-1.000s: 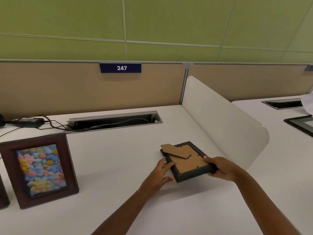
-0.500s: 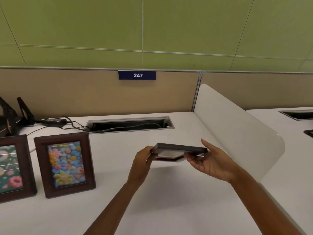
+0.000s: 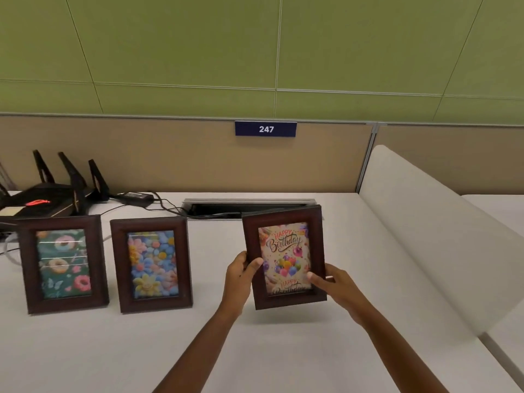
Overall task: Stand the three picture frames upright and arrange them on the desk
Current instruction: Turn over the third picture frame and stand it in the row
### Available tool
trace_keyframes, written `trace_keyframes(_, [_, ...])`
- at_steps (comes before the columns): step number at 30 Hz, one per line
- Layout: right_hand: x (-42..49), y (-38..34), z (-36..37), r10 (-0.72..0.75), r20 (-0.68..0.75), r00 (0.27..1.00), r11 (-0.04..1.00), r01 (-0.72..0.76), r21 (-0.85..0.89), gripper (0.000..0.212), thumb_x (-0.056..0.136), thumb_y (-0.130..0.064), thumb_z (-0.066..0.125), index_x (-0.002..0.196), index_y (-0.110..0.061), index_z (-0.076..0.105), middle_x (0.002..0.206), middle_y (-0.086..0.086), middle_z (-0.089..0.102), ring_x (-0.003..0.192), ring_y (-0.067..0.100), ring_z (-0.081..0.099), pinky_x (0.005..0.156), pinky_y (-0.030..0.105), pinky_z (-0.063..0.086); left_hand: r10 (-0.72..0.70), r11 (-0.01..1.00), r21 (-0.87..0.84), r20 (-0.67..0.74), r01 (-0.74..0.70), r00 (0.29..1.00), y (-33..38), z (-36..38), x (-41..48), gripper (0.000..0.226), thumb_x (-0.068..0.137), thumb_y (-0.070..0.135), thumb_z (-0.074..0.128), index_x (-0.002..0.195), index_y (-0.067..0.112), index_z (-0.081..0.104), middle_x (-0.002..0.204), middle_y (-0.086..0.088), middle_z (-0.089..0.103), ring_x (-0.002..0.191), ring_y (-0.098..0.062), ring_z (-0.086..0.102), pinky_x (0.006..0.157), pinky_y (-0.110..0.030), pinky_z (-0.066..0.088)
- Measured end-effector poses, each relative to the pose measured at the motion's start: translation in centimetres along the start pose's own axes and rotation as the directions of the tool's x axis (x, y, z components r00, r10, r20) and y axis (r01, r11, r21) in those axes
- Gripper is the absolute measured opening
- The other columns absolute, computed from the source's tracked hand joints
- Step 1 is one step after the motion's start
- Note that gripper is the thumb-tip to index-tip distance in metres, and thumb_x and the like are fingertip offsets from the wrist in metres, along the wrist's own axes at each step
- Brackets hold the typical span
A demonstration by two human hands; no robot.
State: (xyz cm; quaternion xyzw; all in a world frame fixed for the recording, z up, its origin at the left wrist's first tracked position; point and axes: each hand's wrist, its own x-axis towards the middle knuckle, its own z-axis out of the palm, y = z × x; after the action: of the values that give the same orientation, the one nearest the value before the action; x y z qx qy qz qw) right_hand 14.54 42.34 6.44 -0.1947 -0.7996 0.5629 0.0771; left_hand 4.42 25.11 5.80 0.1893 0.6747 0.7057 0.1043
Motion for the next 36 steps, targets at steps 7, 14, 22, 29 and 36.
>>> trace_keyframes(7, [1.5, 0.1, 2.9, 0.019, 0.063, 0.998, 0.933, -0.040, 0.359, 0.022, 0.088, -0.022, 0.054, 0.108, -0.014, 0.060, 0.101, 0.005, 0.071, 0.089, 0.017, 0.070, 0.070, 0.026, 0.059, -0.068, 0.998, 0.002, -0.006, 0.068, 0.998, -0.6, -2.5, 0.6, 0.014, 0.093, 0.021, 0.041, 0.102, 0.018, 0.052, 0.104, -0.004, 0.061, 0.088, -0.010, 0.061, 0.060, -0.007, 0.053])
trace_keyframes(14, [3.4, 0.8, 5.4, 0.051, 0.063, 0.997, 0.885, -0.074, 0.460, 0.022, 0.090, -0.020, 0.051, 0.109, -0.010, 0.058, 0.099, 0.005, 0.070, 0.086, 0.015, 0.070, 0.061, 0.020, 0.058, -0.275, 0.959, -0.068, -0.004, 0.274, 0.961, -3.2, -4.1, 0.3, 0.046, 0.095, 0.040, 0.015, 0.101, 0.020, 0.056, 0.102, -0.004, 0.064, 0.086, -0.013, 0.063, 0.070, -0.017, 0.052])
trace_keyframes(22, [5.0, 2.0, 7.4, 0.011, 0.102, 0.995, 0.891, -0.056, 0.451, 0.022, 0.088, -0.020, 0.054, 0.109, -0.022, 0.056, 0.106, 0.002, 0.069, 0.095, 0.016, 0.068, 0.076, 0.028, 0.059, -0.355, 0.910, -0.234, -0.016, 0.342, 0.935, -4.2, -4.2, 2.2, 0.051, 0.091, 0.051, 0.008, 0.109, 0.027, 0.049, 0.105, 0.001, 0.061, 0.091, -0.018, 0.062, 0.081, -0.031, 0.050])
trace_keyframes(29, [6.7, 2.7, 8.7, -0.017, 0.074, 0.997, 0.883, -0.020, 0.468, 0.025, 0.088, -0.020, 0.052, 0.112, -0.027, 0.051, 0.107, -0.005, 0.066, 0.098, 0.011, 0.065, 0.077, 0.024, 0.058, -0.366, 0.903, -0.270, -0.079, 0.334, 0.927, -4.8, -4.5, 4.0, 0.049, 0.091, 0.052, 0.009, 0.108, 0.029, 0.049, 0.110, -0.002, 0.058, 0.098, -0.022, 0.058, 0.089, -0.039, 0.045])
trace_keyframes(36, [7.0, 4.0, 9.4, 0.004, 0.057, 0.998, 0.887, -0.030, 0.461, 0.026, 0.088, -0.021, 0.050, 0.114, -0.027, 0.048, 0.104, -0.010, 0.064, 0.094, 0.006, 0.063, 0.069, 0.015, 0.057, -0.400, 0.891, -0.257, -0.058, 0.374, 0.915, -5.8, -4.5, 4.8, 0.061, 0.090, 0.052, 0.008, 0.129, 0.020, 0.044, 0.132, -0.011, 0.052, 0.120, -0.031, 0.050, 0.106, -0.048, 0.037])
